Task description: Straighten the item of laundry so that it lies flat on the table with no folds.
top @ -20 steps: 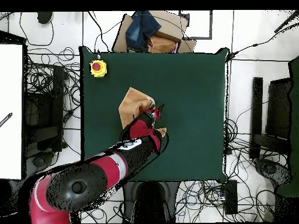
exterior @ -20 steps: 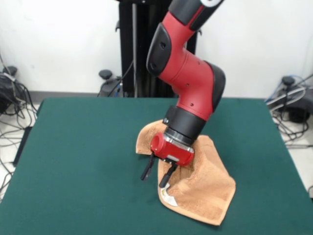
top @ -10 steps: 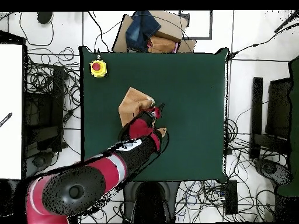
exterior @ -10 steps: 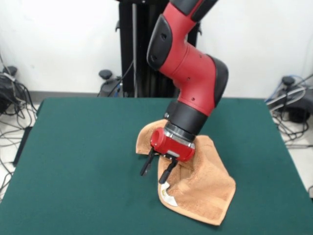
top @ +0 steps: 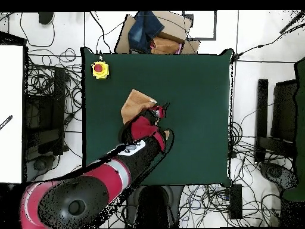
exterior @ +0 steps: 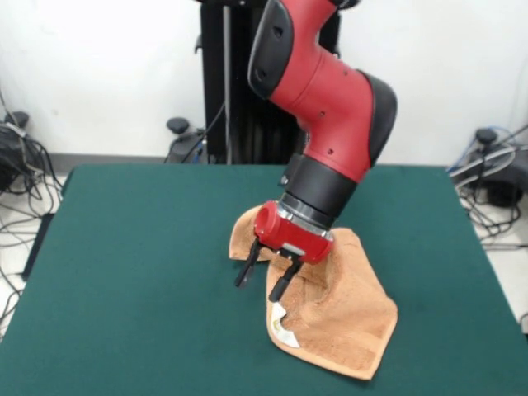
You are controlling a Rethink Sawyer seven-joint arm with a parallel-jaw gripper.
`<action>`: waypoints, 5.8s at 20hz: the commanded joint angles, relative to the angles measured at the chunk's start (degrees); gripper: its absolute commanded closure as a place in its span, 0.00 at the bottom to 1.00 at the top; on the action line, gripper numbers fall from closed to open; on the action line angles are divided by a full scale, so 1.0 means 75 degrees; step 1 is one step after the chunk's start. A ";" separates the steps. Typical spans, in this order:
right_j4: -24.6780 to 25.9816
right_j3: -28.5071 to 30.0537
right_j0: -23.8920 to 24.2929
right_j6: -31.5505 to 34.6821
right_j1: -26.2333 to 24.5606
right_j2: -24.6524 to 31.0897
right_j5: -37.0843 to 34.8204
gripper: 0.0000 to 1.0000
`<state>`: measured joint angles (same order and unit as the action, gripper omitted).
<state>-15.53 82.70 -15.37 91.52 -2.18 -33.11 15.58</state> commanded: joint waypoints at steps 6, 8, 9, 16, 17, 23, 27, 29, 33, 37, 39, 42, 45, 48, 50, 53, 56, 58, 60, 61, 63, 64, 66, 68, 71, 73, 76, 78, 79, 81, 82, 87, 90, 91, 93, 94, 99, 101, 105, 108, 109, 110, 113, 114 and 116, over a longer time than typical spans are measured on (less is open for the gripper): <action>0.1564 0.0678 0.1938 0.1458 0.0542 0.3268 -0.0610 0.00; 0.1753 0.0770 0.2251 0.1528 0.0575 0.3637 -0.0560 0.00; 0.1865 0.0800 0.2416 0.1545 0.0587 0.3822 -0.0526 0.00; 0.1199 0.0484 0.1207 0.1063 0.0416 0.2549 -0.0880 0.00; 0.0939 0.0376 0.0795 0.0955 0.0301 0.2059 -0.0961 0.00; 0.0830 0.0445 0.0344 0.0951 0.0400 0.1482 -0.1070 0.00; 0.1381 0.0534 0.0765 0.0850 0.0946 0.2088 -0.1508 0.00; 0.1458 0.0410 0.0964 0.0938 0.0735 0.2265 -0.1192 0.00; 0.1310 -0.0007 0.1052 0.1161 0.0022 0.2159 -0.0242 0.00; 0.1264 -0.0209 0.1063 0.1154 -0.0281 0.2055 0.0196 0.00; 0.1218 -0.0172 0.1042 0.1174 -0.0296 0.2004 0.0242 0.00; 0.1222 -0.0164 0.1096 0.1206 -0.0333 0.2077 0.0344 0.00; 0.1148 -0.0247 0.1115 0.1209 -0.0421 0.2105 0.0402 0.00; 0.1120 -0.0250 0.1084 0.1197 -0.0436 0.2084 0.0394 0.00; 0.1112 -0.0222 0.1063 0.1202 -0.0424 0.2070 0.0387 0.00; 0.1088 -0.0269 0.1066 0.1198 -0.0434 0.2098 0.0330 0.00; 0.1050 -0.0444 0.1051 0.1041 -0.0442 0.2041 0.0008 0.00; 0.1019 -0.0491 0.0965 0.0911 -0.0408 0.1891 -0.0273 0.00; 0.1110 -0.0565 0.1007 0.0790 -0.0305 0.1896 -0.0527 0.00; 0.1155 -0.0593 0.1018 0.0730 -0.0248 0.1887 -0.0647 0.00; 0.1280 -0.0604 0.1052 0.0616 -0.0059 0.1909 -0.0897 0.00; 0.1301 -0.0553 0.1056 0.0617 0.0031 0.1923 -0.0986 0.00; 0.1277 -0.0584 0.1037 0.0609 0.0116 0.1933 -0.1162 0.00; 0.1175 -0.0571 0.0942 0.0673 0.0124 0.1853 -0.1216 0.00; 0.1081 -0.0597 0.0803 0.0685 0.0166 0.1696 -0.1490 0.00; 0.0952 -0.0699 0.0713 0.0653 0.0180 0.1541 -0.2055 0.00; 0.0926 -0.0926 0.0672 0.0621 0.0143 0.1389 -0.2641 0.00; 0.0960 -0.1107 0.0631 0.0627 0.0079 0.1285 -0.2809 0.00; 0.0964 -0.1190 0.0594 0.0649 0.0039 0.1222 -0.2869 0.00; 0.0948 -0.1369 0.0523 0.0760 -0.0070 0.1134 -0.2898 0.00; 0.0972 -0.1436 0.0534 0.0810 -0.0108 0.1174 -0.2811 0.00; 0.1023 -0.1427 0.0496 0.1155 -0.0335 0.1218 -0.1976 0.00; 0.1067 -0.1331 0.0524 0.1284 -0.0416 0.1242 -0.1553 0.00; 0.1003 -0.1305 0.0496 0.1371 -0.0467 0.1183 -0.1377 0.00; 0.0900 -0.1250 0.0445 0.1487 -0.0593 0.1098 -0.1048 0.00; 0.0879 -0.1251 0.0440 0.1485 -0.0640 0.1100 -0.0986 0.00; 0.0773 -0.1180 0.0395 0.1480 -0.0802 0.1072 -0.0607 0.00; 0.0691 -0.1176 0.0413 0.1500 -0.0878 0.1081 -0.0433 0.00; 0.0557 -0.1269 0.0460 0.1469 -0.1045 0.1107 -0.0189 0.00; 0.0479 -0.1312 0.0470 0.1408 -0.1130 0.1100 -0.0135 0.00; 0.0447 -0.1299 0.0475 0.1411 -0.1148 0.1106 -0.0104 0.00; 0.0445 -0.1285 0.0484 0.1399 -0.1161 0.1118 -0.0057 0.00; 0.0474 -0.1257 0.0507 0.1354 -0.1141 0.1162 -0.0081 0.00; 0.0451 -0.1270 0.0502 0.1339 -0.1166 0.1163 -0.0082 0.00; 0.0374 -0.1294 0.0470 0.1333 -0.1200 0.1134 -0.0075 0.00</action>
<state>-9.50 74.66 -11.50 91.52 -8.19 -28.11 14.06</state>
